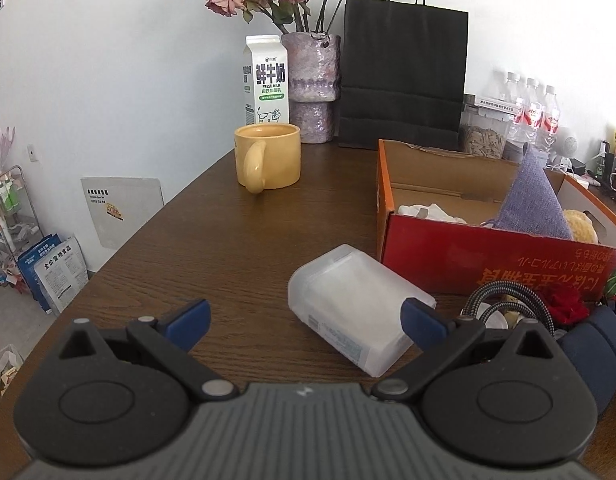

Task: Organize objects
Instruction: 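Move both tools back toward the plastic container and black cable, then grasp the white translucent container with the left tool while the right tool grasps the black cable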

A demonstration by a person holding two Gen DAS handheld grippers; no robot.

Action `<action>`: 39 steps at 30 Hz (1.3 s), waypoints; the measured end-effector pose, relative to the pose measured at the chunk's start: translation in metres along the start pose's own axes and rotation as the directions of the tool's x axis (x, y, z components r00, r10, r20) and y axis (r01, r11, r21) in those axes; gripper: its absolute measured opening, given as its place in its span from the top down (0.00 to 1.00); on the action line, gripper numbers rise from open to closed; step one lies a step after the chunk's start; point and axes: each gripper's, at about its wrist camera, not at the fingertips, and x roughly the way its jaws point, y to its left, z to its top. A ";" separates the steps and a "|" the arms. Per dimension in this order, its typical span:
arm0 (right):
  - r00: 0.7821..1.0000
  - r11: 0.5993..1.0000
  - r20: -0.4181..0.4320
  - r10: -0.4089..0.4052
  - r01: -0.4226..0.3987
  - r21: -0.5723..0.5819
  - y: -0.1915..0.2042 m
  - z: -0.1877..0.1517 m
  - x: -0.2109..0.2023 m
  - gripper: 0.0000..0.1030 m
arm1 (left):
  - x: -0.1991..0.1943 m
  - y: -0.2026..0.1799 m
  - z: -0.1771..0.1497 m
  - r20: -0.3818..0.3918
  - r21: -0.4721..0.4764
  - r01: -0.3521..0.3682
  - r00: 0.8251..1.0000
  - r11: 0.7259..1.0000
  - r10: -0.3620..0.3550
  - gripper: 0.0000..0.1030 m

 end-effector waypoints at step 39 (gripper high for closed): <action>0.996 0.995 0.055 0.072 -0.068 -0.074 0.025 -0.010 -0.022 0.61 | 0.036 -0.008 -0.016 -0.148 0.056 0.043 0.988 0.998 -0.034 0.16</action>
